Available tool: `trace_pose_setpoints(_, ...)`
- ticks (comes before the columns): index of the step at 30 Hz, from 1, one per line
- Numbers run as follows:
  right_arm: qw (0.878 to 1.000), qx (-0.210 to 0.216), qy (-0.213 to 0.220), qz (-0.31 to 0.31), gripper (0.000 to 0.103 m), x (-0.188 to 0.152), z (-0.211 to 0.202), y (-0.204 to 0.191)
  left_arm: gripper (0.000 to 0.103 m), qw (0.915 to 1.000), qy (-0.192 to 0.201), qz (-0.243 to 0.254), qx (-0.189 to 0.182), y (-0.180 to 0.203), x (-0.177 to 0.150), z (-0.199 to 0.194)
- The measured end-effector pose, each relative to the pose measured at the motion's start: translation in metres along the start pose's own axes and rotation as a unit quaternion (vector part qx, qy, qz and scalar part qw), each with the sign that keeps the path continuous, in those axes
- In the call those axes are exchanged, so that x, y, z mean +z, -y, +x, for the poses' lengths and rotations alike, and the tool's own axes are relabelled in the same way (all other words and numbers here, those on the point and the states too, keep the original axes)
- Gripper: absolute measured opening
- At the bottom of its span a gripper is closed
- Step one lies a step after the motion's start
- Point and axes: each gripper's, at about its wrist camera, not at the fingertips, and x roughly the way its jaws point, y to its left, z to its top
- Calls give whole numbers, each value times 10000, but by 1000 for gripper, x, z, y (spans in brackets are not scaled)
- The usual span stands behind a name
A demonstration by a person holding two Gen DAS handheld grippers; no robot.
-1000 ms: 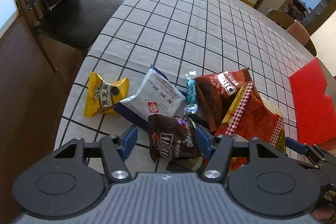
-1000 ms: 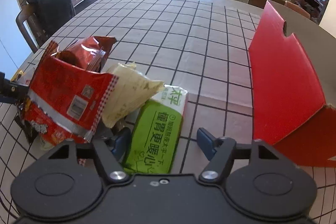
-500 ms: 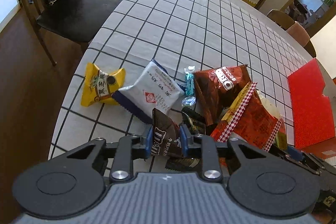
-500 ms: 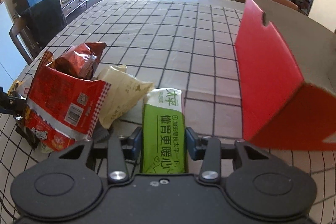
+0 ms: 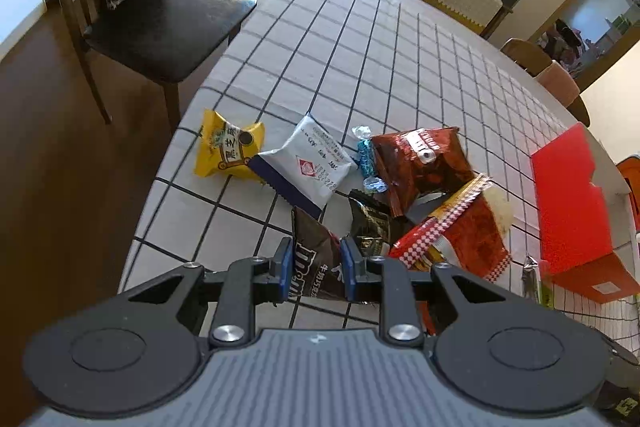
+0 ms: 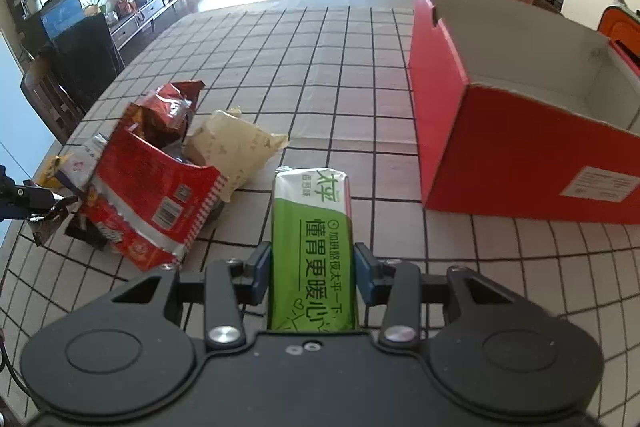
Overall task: Organize snacks
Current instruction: 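Carry both snacks into the red box and open both tools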
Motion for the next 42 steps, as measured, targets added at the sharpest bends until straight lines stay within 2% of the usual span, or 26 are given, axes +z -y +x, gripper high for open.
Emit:
trace_pose_setpoints(6,9998,-23,203,48,42,1,-36,-1,24,9986,249,442,-177,19,-6,-32)
trace_pose_setpoints(11,9991,-118,397,3,42,6,-67,1,24,9952,361,778,-461,44,-9,-50)
trace_pose_setpoints(17,9970,-312,703,40,42,19,-104,21,24,9888,436,1169,-815,83,-9,-63)
trace_pose_setpoints(22,9957,-408,804,206,42,34,-119,54,24,9821,419,1569,-952,131,-7,-63)
trace_pose_setpoints(32,9947,-634,800,140,42,65,-113,136,24,9709,324,2074,-1149,247,1,-34)
trace_pose_setpoints(36,9951,-658,720,175,42,79,-101,172,24,9684,270,2226,-1090,296,3,-12)
trace_pose_setpoints(39,9971,-464,534,294,42,86,-90,200,24,9683,164,2277,-1011,327,4,7)
trace_pose_setpoints(42,9978,-469,424,206,42,91,-77,220,24,9674,58,2361,-911,355,6,26)
